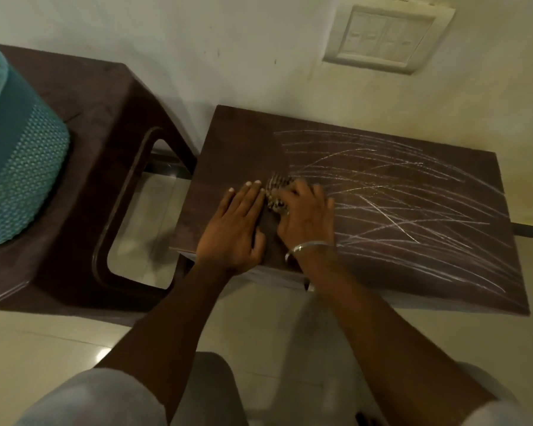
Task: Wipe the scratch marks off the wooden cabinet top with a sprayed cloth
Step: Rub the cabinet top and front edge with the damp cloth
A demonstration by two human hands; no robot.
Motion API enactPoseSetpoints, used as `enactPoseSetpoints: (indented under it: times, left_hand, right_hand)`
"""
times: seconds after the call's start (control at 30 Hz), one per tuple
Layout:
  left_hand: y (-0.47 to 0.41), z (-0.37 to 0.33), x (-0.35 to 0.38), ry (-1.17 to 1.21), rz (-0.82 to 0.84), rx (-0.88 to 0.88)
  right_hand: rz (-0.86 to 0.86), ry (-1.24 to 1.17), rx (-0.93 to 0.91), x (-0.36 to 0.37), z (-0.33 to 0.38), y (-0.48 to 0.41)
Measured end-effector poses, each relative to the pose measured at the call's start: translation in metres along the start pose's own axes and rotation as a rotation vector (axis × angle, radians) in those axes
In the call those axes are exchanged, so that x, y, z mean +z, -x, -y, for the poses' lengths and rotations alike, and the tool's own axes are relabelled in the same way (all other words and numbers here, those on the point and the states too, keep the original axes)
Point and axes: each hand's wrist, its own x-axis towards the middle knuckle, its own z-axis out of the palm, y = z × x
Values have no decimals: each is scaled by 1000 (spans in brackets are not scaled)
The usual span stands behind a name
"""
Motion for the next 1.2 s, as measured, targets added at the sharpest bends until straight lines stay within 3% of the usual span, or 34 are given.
enactPoseSetpoints:
  times: [0.27, 0.5, 0.73, 1.2]
  left_hand:
    - [2, -5, -2, 18, -29, -49]
    - [2, -4, -1, 14, -23, -75]
    - [0, -3, 0, 34, -12, -90]
    - [0, -2, -1, 64, -1, -94]
  right_hand:
    - [-56, -32, 20, 5, -6, 26]
    - [22, -19, 60, 4, 0, -33]
    - [-65, -13, 46, 10, -6, -25]
    - [-41, 12, 55, 12, -4, -67]
